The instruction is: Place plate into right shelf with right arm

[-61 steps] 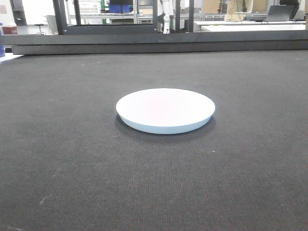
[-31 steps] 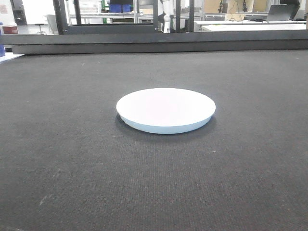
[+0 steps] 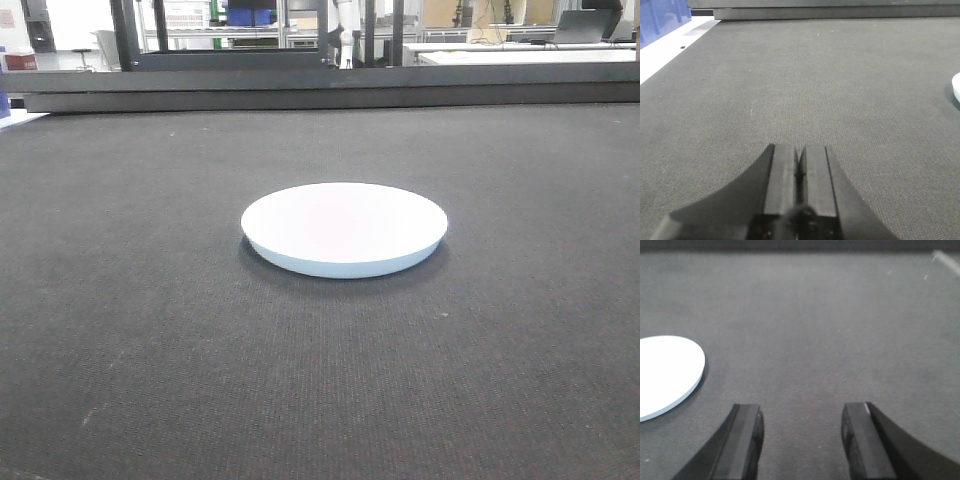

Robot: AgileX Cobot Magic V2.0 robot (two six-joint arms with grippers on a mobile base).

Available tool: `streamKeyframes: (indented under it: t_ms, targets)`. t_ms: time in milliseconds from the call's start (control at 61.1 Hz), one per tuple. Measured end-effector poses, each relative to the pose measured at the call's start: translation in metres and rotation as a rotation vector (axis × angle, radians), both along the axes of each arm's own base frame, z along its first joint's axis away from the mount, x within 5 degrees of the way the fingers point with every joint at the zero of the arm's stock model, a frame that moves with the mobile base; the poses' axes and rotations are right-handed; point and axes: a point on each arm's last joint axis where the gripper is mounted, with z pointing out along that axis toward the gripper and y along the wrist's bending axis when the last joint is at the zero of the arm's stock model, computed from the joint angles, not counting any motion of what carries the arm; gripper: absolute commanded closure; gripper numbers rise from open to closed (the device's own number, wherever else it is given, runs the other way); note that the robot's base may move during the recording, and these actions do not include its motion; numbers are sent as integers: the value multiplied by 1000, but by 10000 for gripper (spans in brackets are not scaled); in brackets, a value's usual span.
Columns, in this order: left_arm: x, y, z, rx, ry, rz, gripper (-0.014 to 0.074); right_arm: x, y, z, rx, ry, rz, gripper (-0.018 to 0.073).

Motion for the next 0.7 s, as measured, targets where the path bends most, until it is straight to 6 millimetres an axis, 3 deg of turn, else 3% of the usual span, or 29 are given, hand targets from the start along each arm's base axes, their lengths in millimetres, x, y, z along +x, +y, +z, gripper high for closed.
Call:
streamKeyframes:
  t_ms: [164, 327, 393, 524, 704]
  targets:
    - [0, 0, 0, 0, 0, 0, 643, 50, 15, 24, -7, 118, 91, 144]
    - [0, 0, 0, 0, 0, 0, 643, 108, 45, 44, -22, 208, 201, 163]
    - [0, 0, 0, 0, 0, 0, 643, 137, 64, 42, -37, 272, 254, 163]
    - [0, 0, 0, 0, 0, 0, 643, 174, 92, 36, -59, 341, 318, 163]
    - [0, 0, 0, 0, 0, 0, 643, 220, 131, 0, -97, 447, 380, 163]
